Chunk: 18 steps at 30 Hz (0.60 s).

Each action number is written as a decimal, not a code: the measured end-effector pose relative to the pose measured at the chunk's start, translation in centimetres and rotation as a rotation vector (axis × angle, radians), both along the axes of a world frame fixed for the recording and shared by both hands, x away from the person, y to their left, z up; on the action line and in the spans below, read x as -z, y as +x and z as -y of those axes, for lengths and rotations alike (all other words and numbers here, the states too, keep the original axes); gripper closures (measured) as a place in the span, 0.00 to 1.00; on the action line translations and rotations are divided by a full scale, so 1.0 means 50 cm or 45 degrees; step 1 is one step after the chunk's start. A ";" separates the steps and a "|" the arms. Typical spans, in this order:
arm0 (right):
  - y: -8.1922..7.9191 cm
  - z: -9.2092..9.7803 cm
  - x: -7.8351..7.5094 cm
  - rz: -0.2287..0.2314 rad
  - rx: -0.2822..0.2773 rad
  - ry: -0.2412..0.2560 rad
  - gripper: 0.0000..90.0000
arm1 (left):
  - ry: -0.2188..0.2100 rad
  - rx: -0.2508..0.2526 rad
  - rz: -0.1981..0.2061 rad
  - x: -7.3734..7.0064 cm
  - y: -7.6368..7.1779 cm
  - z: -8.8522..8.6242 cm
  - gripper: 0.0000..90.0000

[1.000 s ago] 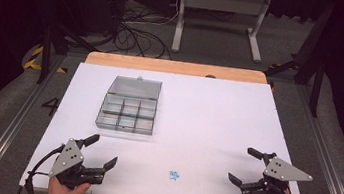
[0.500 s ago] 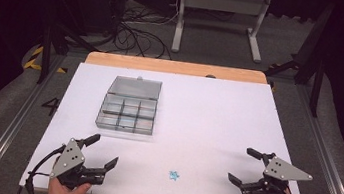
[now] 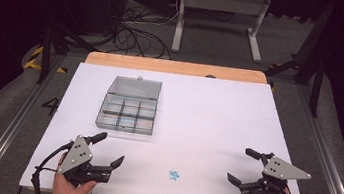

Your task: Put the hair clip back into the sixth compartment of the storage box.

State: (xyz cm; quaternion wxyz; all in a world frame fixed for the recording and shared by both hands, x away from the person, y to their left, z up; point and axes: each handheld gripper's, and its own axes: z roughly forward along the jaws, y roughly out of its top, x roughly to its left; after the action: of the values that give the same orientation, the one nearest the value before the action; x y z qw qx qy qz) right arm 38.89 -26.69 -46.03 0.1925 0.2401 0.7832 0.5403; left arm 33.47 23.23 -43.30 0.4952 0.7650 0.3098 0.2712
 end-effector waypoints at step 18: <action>0.000 -0.001 0.001 -0.007 -0.014 0.000 0.01 | -0.015 0.136 -0.043 -0.018 0.027 0.069 0.18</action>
State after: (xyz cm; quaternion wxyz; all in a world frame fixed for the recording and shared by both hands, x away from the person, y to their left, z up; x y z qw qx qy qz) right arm 38.88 -26.63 -46.11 0.1872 0.2373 0.7850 0.5407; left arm 34.82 19.78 -42.40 0.5081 0.7821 0.2783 0.2297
